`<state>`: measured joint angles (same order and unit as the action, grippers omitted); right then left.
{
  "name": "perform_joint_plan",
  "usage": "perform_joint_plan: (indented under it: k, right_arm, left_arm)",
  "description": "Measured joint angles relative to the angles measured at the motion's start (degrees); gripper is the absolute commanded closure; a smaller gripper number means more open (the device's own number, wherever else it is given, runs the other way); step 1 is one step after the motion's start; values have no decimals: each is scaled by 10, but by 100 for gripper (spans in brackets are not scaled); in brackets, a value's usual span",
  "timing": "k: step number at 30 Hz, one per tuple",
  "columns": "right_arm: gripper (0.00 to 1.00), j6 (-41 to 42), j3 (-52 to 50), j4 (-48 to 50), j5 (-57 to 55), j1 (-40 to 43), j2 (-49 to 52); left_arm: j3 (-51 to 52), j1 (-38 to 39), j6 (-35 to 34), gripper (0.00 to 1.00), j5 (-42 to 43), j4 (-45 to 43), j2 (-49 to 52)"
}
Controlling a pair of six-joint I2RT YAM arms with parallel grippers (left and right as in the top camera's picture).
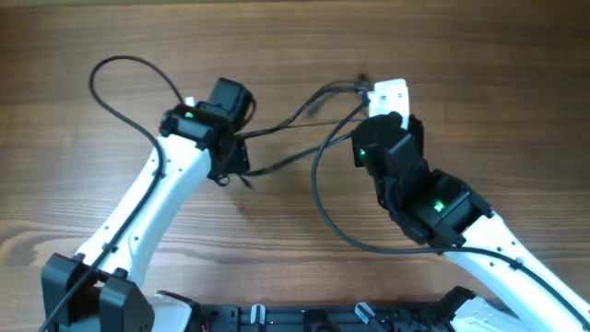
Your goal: Untangle cables
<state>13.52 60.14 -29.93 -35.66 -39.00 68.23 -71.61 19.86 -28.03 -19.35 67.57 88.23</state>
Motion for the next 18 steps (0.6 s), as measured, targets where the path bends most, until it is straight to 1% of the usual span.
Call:
perform_joint_plan:
  k: [3,6,8,12,18]
  right_arm:
    - [96,42,0,-25,36,26,0]
    - [96,57,0,-25,98,47,0]
    - [96,59,0,-25,118,52,0]
    - [96,78,0,-27,131,54,0]
    - [96,101,0,-28,130,65,0]
  left_arm:
    - [0,-48,-6,3,36,2,0]
    - [0,-96,-5,2,86,3,0]
    - [0,-112,-5,2,99,5,0]
    - [0,-131,-5,2,122,5,0]
    - [0,-143,-8,2,169,-18,0]
